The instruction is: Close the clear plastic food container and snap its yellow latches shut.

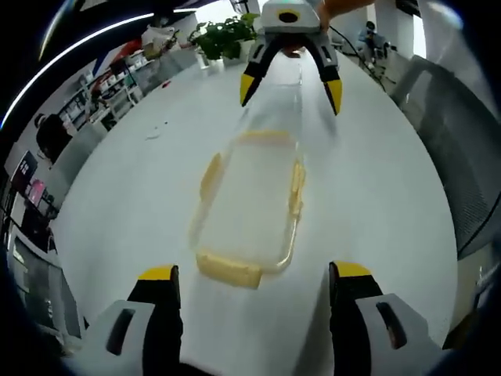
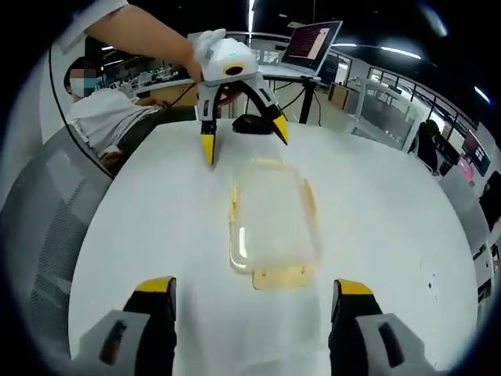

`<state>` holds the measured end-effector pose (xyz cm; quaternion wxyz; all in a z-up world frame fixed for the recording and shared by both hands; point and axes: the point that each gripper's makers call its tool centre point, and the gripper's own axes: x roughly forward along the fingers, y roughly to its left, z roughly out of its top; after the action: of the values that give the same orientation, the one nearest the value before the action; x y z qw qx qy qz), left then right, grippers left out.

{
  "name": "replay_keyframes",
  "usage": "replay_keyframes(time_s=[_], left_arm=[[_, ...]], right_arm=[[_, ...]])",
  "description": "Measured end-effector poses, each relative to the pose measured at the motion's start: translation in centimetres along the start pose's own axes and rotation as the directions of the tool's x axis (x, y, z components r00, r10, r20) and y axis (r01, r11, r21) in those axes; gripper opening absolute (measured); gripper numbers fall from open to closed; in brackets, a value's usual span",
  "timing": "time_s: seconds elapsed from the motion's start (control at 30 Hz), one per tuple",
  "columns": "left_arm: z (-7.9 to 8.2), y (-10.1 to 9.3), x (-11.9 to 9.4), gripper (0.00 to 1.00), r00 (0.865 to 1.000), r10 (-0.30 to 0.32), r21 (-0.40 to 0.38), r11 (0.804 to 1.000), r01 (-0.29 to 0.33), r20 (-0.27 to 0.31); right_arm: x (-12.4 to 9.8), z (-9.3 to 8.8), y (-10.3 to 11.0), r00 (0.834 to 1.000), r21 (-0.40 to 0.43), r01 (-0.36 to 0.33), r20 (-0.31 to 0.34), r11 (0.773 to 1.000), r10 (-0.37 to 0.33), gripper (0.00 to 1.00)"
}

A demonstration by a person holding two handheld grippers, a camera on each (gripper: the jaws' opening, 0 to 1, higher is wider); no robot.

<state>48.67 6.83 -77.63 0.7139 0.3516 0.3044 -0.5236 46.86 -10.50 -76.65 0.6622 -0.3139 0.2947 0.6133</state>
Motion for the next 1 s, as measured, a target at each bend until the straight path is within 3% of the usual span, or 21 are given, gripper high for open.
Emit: replay_keyframes(time_s=[0.17, 0.57, 0.67, 1.0], left_arm=[[-0.2, 0.2, 0.2, 0.75, 0.999, -0.022, 0.055, 0.998, 0.024, -0.03], [-0.8, 1.1, 0.9, 0.7, 0.996, -0.055, 0.097, 0.993, 0.062, -0.072], [-0.9, 1.1, 1.2, 0.7, 0.995, -0.063, 0.111, 0.991, 0.072, -0.081], [-0.8, 1.0, 1.6, 0.66, 0.988, -0.116, 0.123, 0.984, 0.129, -0.106]], right_arm=[[0.6, -0.2, -0.6, 1.0, 0.0, -0.014, -0.014, 1.0, 0.014, 0.81], [2.1, -0.5, -1.5, 0.996, -0.015, -0.042, -0.074, 0.999, 0.041, 0.79], [2.7, 0.2, -1.6, 0.997, -0.001, -0.045, -0.062, 0.999, 0.045, 0.79], [3.5, -0.7, -1.9, 0.99, -0.014, -0.074, -0.125, 0.997, 0.072, 0.75]])
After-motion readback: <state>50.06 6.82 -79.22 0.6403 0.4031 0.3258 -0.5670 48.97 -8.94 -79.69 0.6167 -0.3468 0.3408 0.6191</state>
